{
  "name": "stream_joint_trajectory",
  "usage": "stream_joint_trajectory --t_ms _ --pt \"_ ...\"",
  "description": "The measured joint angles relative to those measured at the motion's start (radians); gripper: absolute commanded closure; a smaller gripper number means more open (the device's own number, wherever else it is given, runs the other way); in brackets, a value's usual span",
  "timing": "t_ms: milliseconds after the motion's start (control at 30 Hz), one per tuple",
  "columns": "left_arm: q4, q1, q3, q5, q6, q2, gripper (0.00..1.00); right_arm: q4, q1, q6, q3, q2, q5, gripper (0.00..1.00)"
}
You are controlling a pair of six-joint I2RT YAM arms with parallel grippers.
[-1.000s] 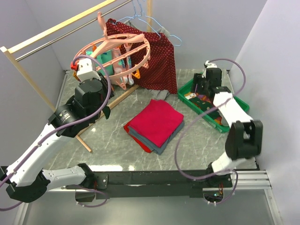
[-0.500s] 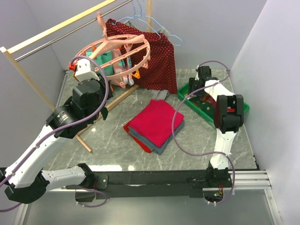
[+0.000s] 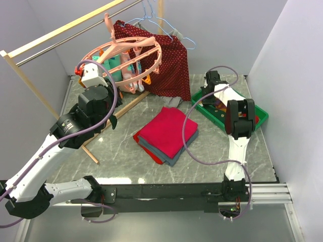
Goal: Clip the socks to the hanger
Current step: Pick up the sock from the bin.
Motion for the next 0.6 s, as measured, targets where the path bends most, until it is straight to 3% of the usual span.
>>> stream_joint_trajectory --t_ms 333,600 --pt "0.0 0.0 0.0 0.002 0.0 0.0 0.99 0.083 -0.012 0.025 -0.188 -0.16 0.028 1.0" --pt "0.0 0.0 0.0 0.008 0.0 0.0 0.99 0.237 -0.04 0.061 -0.357 -0.526 0.025 1.0"
